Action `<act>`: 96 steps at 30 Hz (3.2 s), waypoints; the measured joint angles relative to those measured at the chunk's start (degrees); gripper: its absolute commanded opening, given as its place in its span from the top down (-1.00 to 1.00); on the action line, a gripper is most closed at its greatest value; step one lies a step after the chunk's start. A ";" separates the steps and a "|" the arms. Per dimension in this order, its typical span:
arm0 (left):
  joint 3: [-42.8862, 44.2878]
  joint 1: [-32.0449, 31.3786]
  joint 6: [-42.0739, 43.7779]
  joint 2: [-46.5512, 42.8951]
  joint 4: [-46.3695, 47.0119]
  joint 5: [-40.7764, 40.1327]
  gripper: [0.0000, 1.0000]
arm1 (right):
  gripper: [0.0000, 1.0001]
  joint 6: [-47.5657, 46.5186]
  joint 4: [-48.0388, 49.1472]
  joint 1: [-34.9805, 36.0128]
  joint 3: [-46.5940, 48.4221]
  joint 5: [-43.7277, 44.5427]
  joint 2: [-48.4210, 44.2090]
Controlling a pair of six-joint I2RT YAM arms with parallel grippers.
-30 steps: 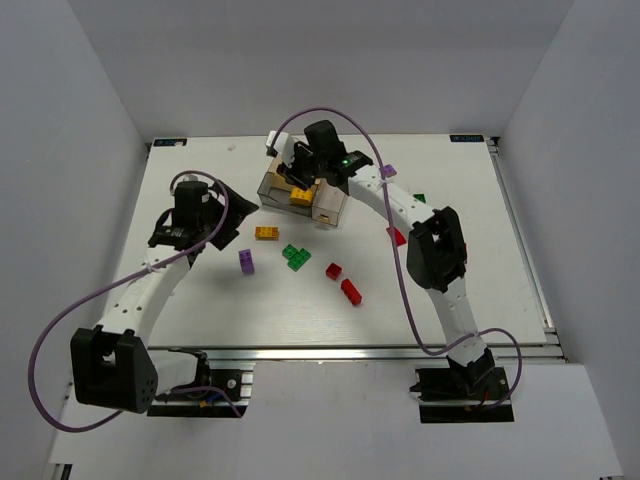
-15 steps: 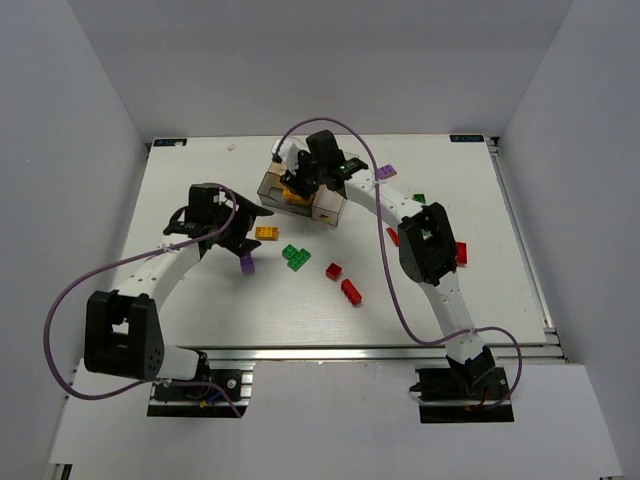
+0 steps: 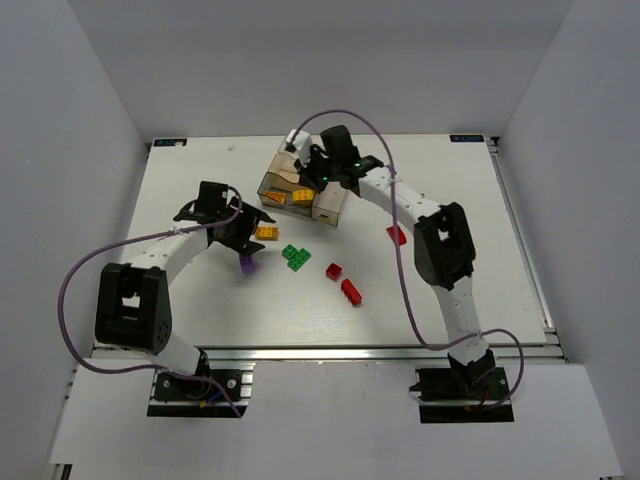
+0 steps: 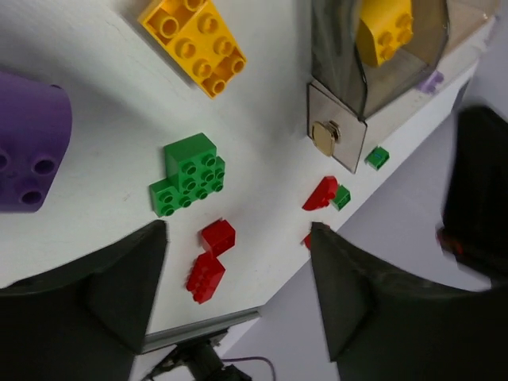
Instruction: Sort the legos into containers by color
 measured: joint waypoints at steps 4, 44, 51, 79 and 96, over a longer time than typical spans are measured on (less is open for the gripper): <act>6.36 -0.24 1.25 5.57 -4.70 -1.36 -0.26 | 0.23 9.25 3.06 -4.42 -14.58 -7.32 -14.78; 42.36 -3.56 -3.50 37.66 -36.00 -17.25 -0.68 | -0.75 30.14 17.35 -22.64 -61.77 -14.97 -68.35; 42.64 -3.56 -4.13 38.84 -36.17 -17.31 -0.36 | -0.74 30.34 17.38 -23.67 -61.79 -15.78 -68.32; 64.98 -4.72 1.57 36.74 -34.62 -10.34 0.99 | -0.68 31.56 18.36 -27.28 -62.51 -17.62 -67.76; 69.33 -4.72 -0.72 48.19 -35.34 -10.25 -0.18 | -0.68 31.56 18.40 -28.94 -62.51 -18.88 -67.73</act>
